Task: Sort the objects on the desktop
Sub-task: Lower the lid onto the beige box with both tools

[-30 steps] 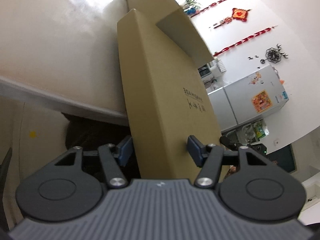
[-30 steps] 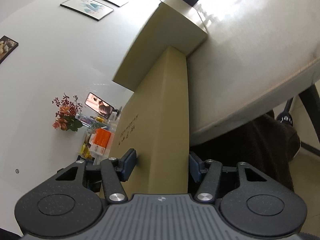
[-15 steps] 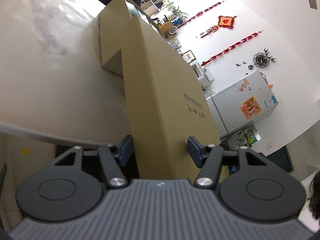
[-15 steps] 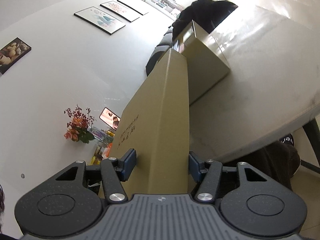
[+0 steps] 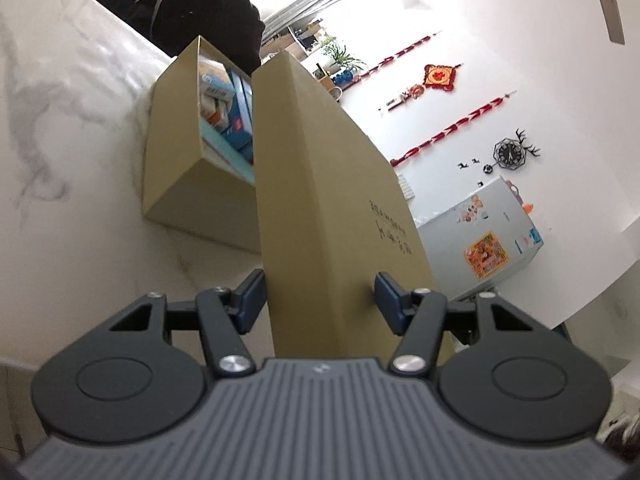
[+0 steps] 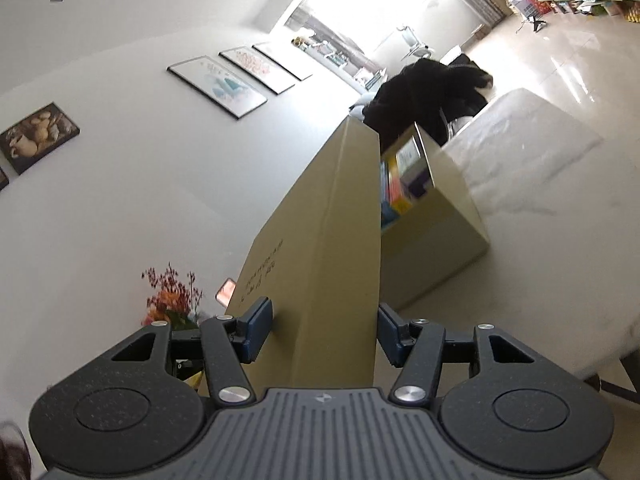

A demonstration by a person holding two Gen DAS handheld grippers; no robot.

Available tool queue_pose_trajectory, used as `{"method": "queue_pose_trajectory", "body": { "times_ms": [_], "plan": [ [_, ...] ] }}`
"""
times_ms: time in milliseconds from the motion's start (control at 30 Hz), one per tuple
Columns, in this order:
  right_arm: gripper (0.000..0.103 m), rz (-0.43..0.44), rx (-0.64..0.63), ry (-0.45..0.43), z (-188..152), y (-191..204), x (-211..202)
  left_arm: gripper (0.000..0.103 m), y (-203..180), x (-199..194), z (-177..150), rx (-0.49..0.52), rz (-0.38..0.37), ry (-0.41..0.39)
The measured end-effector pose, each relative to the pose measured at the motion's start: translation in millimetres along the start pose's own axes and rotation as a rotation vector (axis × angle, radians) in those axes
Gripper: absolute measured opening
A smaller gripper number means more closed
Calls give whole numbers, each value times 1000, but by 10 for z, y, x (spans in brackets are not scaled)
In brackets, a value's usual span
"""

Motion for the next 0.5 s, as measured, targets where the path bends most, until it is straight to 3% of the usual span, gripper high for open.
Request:
{"method": "queue_pose_trajectory", "body": {
  "times_ms": [500],
  "plan": [
    [59, -15, -8, -41, 836, -54, 308, 57, -115, 375, 596, -26, -1, -32]
  ]
}}
Point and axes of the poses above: each gripper's, at about its wrist camera, not at the fingertips, and x roughly the way its jaws point, y to its left, z to its top, the point moved 10 cm from there along x, roughly the way its jaws point, and after that the axes turned 7 degrees about z, right-handed, at the moved point
